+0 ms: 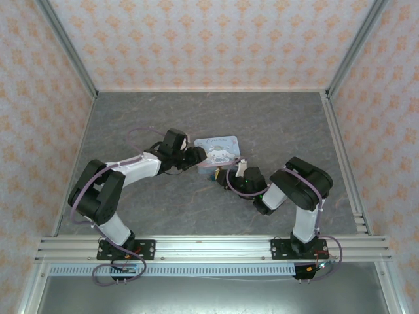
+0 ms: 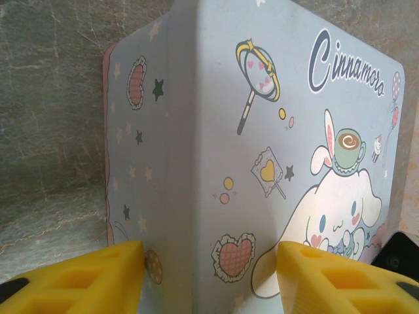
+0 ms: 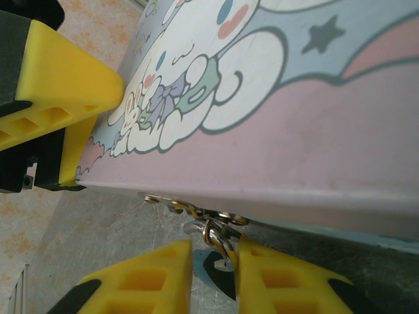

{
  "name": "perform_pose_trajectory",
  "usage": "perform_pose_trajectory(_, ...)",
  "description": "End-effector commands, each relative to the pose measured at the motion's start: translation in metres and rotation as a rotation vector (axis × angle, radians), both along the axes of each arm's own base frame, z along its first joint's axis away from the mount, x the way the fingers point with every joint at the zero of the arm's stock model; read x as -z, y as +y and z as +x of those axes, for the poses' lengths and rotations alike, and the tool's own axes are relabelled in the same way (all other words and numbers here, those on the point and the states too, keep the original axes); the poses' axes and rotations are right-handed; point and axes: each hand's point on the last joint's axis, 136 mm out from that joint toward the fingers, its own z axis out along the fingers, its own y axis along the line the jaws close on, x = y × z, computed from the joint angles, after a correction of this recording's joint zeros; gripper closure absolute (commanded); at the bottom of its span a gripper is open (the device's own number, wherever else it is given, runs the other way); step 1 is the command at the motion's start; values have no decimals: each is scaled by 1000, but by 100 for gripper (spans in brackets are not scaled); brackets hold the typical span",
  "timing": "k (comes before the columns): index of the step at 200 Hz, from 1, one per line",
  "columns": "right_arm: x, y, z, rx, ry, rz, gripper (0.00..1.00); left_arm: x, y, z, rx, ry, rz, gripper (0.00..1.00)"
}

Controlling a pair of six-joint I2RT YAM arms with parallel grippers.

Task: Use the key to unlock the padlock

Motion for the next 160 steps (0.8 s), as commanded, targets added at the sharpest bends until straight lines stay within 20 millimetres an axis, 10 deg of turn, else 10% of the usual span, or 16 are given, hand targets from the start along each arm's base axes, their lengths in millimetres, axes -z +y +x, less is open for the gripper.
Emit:
perform_pose_trajectory(1, -3, 1, 0, -7, -13, 13, 79, 14, 7, -5, -19, 47, 56, 45)
perform_pose_trajectory(160, -3, -3, 1, 17, -3, 18, 95, 17, 11, -8, -21, 51, 72, 45)
